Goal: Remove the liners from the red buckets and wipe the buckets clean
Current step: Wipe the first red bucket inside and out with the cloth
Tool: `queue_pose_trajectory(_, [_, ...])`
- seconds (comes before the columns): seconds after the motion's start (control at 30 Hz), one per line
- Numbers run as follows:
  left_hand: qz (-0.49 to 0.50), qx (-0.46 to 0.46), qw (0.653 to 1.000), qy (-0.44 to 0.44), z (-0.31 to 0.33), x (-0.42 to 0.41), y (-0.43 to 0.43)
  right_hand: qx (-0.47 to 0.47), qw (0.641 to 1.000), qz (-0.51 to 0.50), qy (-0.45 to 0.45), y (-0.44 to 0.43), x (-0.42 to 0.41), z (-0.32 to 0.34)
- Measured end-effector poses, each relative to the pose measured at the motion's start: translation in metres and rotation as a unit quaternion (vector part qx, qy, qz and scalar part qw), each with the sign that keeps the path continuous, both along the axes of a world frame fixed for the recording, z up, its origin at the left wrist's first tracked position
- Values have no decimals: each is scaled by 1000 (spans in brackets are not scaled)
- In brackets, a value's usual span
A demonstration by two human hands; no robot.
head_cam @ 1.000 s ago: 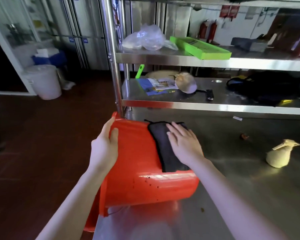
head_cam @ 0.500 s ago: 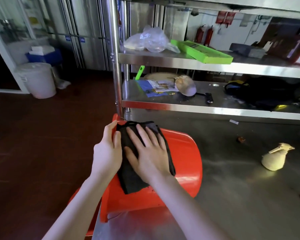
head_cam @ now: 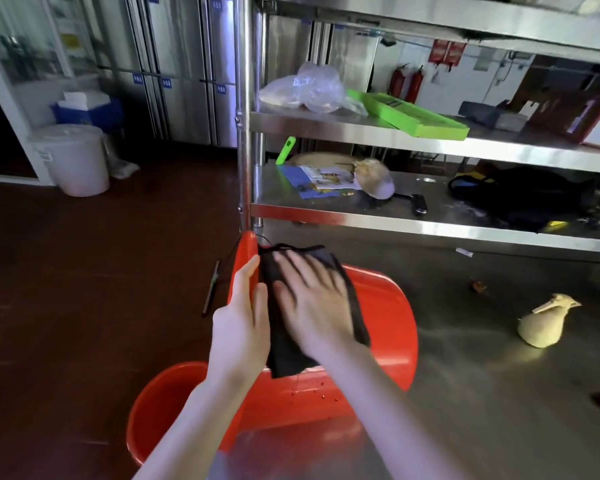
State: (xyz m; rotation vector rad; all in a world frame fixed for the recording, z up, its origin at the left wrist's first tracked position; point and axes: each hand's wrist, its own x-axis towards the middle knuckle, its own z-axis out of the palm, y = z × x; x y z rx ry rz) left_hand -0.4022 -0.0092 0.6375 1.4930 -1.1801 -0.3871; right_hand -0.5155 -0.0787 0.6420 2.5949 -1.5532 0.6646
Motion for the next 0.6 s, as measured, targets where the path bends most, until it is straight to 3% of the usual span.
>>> queue_pose_trajectory(0.1, [-14,-10,1000,5,-4,2,5,-4,999,38,0,7,2,4])
queue_pose_trajectory(0.23, [-46,-40,998,-27,-11,-4,21,8,998,-62,-20,-3,-58,-12])
queue_pose_trajectory(0.33, [-76,-40,996,-23,-25,-4,40,129,970,-191,-79,-24,-119,-20])
queue_pose_trajectory(0.43, [-82,-48,995,-31,-30,-3,50,245,934,-234,-109,-40,-135,-10])
queue_pose_trajectory(0.5, [-79,-56,995,-34,-32,0,51,207,955,-204,-58,-41,-104,-3])
queue_pose_trajectory(0.6, [-75,-53,995,-38,-37,5,49,90,994,-64,-16,-21,-31,8])
